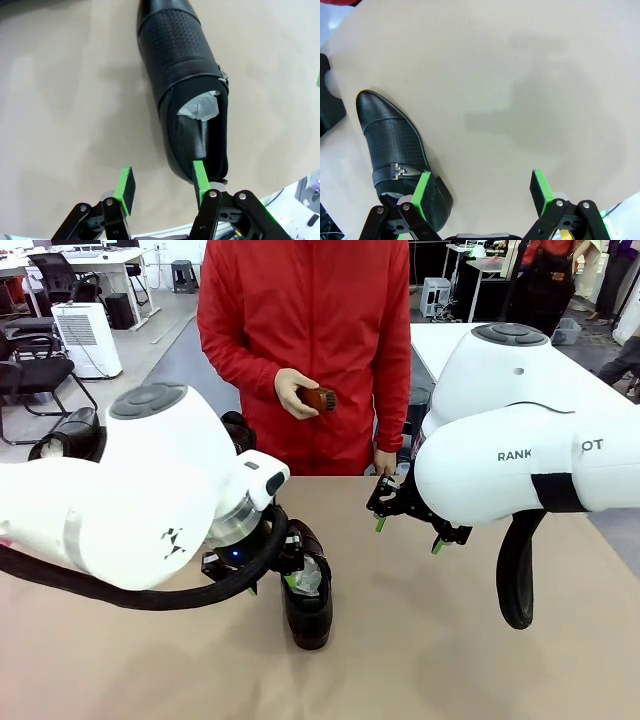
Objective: Organize the shoes by placing them on the stand.
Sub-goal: Place the Shoe from the middle of the table onto the Shoes Stand.
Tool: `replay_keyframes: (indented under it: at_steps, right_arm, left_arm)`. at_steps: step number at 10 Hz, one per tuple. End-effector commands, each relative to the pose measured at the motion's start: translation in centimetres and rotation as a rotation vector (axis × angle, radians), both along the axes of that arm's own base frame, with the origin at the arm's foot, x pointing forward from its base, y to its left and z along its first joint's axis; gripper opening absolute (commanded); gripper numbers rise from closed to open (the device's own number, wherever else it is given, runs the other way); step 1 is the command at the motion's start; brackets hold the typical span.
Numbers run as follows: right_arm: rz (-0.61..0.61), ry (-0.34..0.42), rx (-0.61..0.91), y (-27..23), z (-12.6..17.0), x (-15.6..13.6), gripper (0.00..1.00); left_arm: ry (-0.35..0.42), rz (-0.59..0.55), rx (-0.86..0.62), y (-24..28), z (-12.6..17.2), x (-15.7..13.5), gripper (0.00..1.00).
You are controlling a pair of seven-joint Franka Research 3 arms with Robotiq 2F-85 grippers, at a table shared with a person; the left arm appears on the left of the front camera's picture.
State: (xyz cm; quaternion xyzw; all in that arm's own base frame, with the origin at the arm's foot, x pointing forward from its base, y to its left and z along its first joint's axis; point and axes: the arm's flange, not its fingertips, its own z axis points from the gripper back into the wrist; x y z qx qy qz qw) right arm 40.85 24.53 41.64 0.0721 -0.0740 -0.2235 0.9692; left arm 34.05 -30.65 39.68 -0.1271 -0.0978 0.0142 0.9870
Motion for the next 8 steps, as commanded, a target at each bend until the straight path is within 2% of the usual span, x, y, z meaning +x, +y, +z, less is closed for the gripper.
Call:
replay_keyframes:
  at_steps: [1,3,8]
  right_arm:
    - [0.014,-0.006,-0.003,-0.1,0.2,-0.1,1.00]
    - [0.014,-0.006,-0.003,-0.1,0.2,-0.1,1.00]
    - [0.014,-0.006,-0.003,-0.1,0.2,-0.1,1.00]
  left_arm:
    - [0.012,-0.030,0.005,-0.9,-0.3,0.9,0.61]
    - [-0.005,0.012,0.022,-1.2,-1.1,2.0,0.61]
    - [0.058,0.032,0.082,-2.8,-3.1,3.6,0.61]
